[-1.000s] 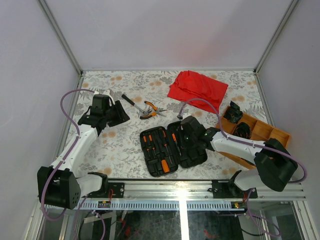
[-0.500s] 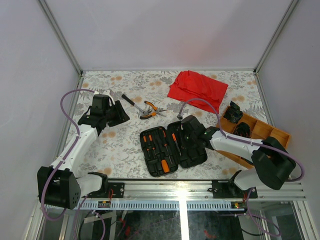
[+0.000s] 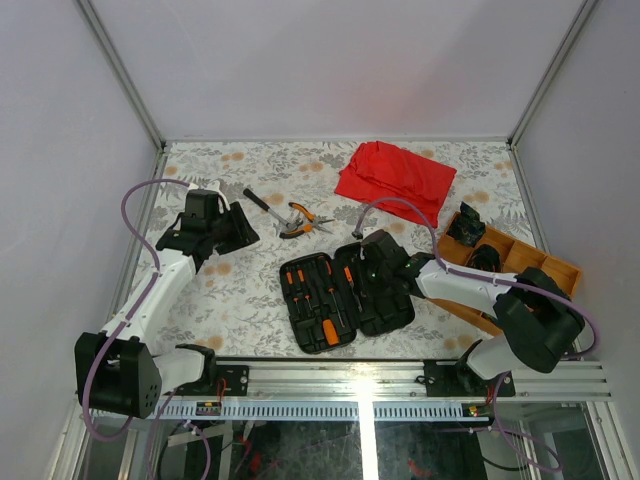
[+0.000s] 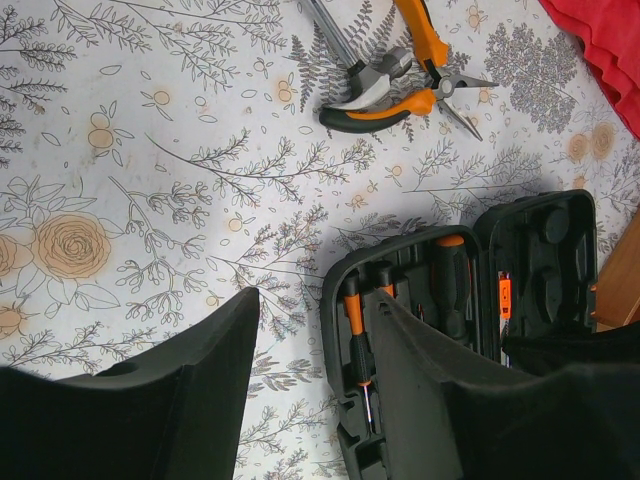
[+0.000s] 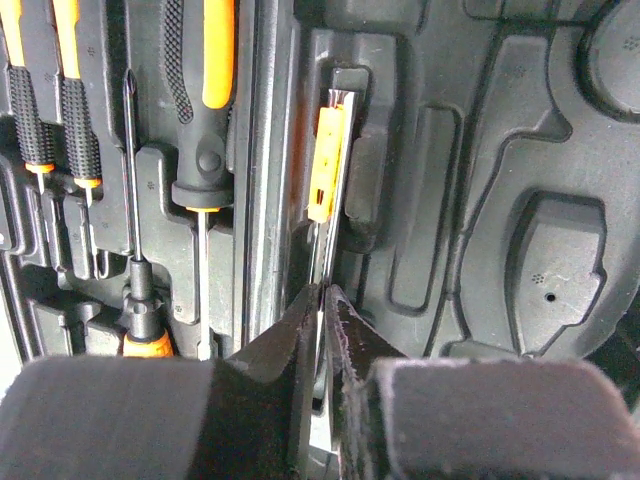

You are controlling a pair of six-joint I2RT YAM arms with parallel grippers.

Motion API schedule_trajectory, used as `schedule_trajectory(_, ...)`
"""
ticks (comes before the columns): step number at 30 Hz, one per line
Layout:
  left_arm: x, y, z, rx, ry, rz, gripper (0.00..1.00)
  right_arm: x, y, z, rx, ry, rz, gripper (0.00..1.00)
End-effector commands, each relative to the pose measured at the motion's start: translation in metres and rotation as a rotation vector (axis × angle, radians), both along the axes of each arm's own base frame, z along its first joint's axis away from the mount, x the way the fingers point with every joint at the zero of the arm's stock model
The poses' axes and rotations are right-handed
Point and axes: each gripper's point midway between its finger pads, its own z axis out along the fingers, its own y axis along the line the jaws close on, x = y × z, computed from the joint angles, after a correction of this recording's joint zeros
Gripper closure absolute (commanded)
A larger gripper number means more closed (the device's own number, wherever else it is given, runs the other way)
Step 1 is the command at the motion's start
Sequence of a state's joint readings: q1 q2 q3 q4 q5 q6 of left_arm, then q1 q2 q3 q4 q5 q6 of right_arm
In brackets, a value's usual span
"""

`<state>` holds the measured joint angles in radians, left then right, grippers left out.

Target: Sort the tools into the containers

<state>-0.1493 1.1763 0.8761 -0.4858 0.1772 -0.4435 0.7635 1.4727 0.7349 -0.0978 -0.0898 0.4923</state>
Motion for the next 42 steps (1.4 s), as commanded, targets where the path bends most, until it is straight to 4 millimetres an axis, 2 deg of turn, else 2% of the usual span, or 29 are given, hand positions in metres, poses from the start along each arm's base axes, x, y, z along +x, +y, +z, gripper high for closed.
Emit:
schedule_trajectory(1,0.006,0.000,0.001,-0.001,-0.029,-0.009,0.53,0.005,0.002,-0.001,0.014,-0.017,0.009,0.89)
schedule_trajectory(9,0.006,0.000,0.001,-0.002,-0.028,-0.010,0.54,0.000,-0.001,-0.016,-0.025,0.026,0.019,0.94)
schedule_trajectory(20,0.006,0.000,0.001,-0.003,-0.028,-0.012,0.54,-0.019,-0.018,-0.054,-0.125,0.140,0.017,0.99)
schedule_trajectory(23,0.005,0.000,0.001,-0.003,-0.027,-0.011,0.54,-0.019,-0.020,-0.053,-0.135,0.140,0.015,0.99)
schedule_trajectory(25,0.005,0.000,0.001,-0.004,-0.027,-0.011,0.54,-0.016,-0.018,-0.042,-0.119,0.110,0.011,0.95)
schedule_trajectory(28,0.005,0.000,0.002,-0.005,-0.029,-0.012,0.54,-0.005,-0.012,-0.014,-0.071,0.038,0.008,0.86)
schedule_trajectory(32,0.006,0.000,0.002,-0.004,-0.031,-0.012,0.54,0.014,0.000,0.035,0.012,-0.087,0.013,0.69)
schedule_trajectory(36,0.005,0.000,0.002,-0.003,-0.033,-0.010,0.54,0.035,0.003,0.080,0.047,-0.238,0.003,0.62)
schedule_trajectory(38,0.005,0.000,0.002,-0.003,-0.033,-0.010,0.54,0.045,0.005,0.096,0.047,-0.302,0.009,0.59)
schedule_trajectory(42,0.005,0.000,0.003,-0.002,-0.034,-0.010,0.54,0.065,0.016,0.108,-0.010,-0.363,0.095,0.53)
